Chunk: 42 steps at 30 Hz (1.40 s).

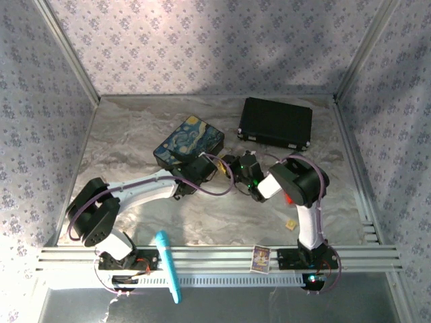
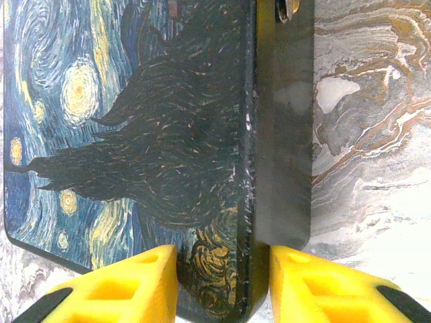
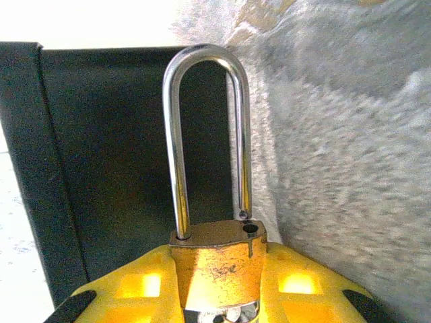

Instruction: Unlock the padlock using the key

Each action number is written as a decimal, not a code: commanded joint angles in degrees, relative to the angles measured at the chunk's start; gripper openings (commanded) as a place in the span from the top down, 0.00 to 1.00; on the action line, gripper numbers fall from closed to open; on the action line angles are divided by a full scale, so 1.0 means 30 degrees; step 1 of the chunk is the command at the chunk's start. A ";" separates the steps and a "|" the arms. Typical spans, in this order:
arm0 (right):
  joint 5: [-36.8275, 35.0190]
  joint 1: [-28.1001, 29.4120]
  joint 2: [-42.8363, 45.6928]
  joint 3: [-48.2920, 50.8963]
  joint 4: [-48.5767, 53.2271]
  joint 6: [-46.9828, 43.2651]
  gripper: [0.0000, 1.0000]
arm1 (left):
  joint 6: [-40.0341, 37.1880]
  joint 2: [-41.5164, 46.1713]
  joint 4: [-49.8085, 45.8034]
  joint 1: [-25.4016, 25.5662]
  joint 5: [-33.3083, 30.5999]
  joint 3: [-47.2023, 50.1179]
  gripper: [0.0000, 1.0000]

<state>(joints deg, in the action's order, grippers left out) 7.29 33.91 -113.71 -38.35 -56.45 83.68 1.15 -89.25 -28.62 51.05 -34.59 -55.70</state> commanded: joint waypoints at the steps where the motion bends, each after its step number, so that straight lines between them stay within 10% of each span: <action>1: 0.1260 -0.0901 0.0565 0.0474 1.2877 -0.4610 1.00 | 0.0679 -0.0374 -0.3838 -0.0250 0.1096 0.0278 0.62; 10: 0.2307 -0.2533 0.1852 -0.3628 2.5975 -1.2581 1.00 | 0.0762 0.0453 -0.3737 -0.0257 0.0778 0.0043 0.59; 19: 0.2088 -0.3452 0.1063 -0.5657 3.1077 -1.5737 1.00 | 0.0607 0.2151 -0.3680 -0.0334 0.0769 0.0781 0.55; 32: 1.1395 -0.1324 0.2975 -0.7673 2.9946 -1.9391 1.00 | 0.0683 0.2636 -0.2882 -0.0286 0.1160 0.1128 0.54; 42: 0.9374 -0.2093 0.1400 -0.7283 3.2463 -1.9324 1.00 | 0.0782 0.2726 -0.2954 -0.0169 0.1174 0.1358 0.54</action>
<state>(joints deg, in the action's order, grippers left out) 38.68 29.34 -107.57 -62.46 33.67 25.87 2.66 -82.17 -37.23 50.26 -31.33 -52.34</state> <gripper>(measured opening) 0.232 0.463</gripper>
